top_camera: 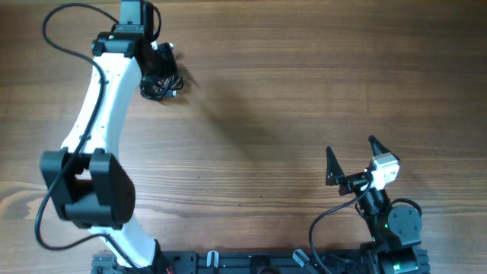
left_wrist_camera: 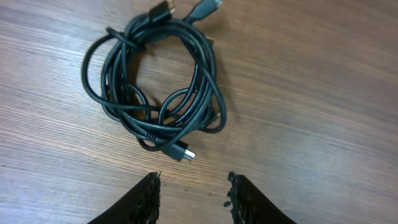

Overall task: Untangle cables
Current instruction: 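Move the left gripper over the tangled black cable bundle, then lower the left gripper and grasp the black cable bundle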

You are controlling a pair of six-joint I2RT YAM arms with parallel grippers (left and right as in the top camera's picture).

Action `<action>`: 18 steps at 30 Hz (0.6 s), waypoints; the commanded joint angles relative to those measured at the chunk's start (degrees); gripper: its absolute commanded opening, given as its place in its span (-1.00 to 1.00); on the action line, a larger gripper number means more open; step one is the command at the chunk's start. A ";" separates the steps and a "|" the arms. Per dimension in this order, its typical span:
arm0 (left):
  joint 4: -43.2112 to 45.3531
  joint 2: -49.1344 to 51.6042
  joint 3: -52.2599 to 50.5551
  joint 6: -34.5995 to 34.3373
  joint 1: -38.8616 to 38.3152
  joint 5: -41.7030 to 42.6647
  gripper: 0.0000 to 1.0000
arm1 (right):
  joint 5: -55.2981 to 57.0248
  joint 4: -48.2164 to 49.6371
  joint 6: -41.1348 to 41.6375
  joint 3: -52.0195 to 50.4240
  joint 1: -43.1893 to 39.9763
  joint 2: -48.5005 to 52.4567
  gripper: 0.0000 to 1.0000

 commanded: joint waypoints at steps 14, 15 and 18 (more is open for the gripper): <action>7.15 13.00 0.48 4.61 -0.33 -3.06 -0.27 | 0.76 0.15 -0.50 -0.07 -0.24 -0.39 0.99; 7.15 13.60 0.48 4.61 -0.33 -3.06 -0.28 | 0.79 0.15 -0.50 -0.07 -0.24 -0.39 0.99; 7.15 14.32 0.48 4.61 -0.33 -3.08 -0.36 | 0.79 0.15 -0.50 -0.07 -0.24 -0.39 0.99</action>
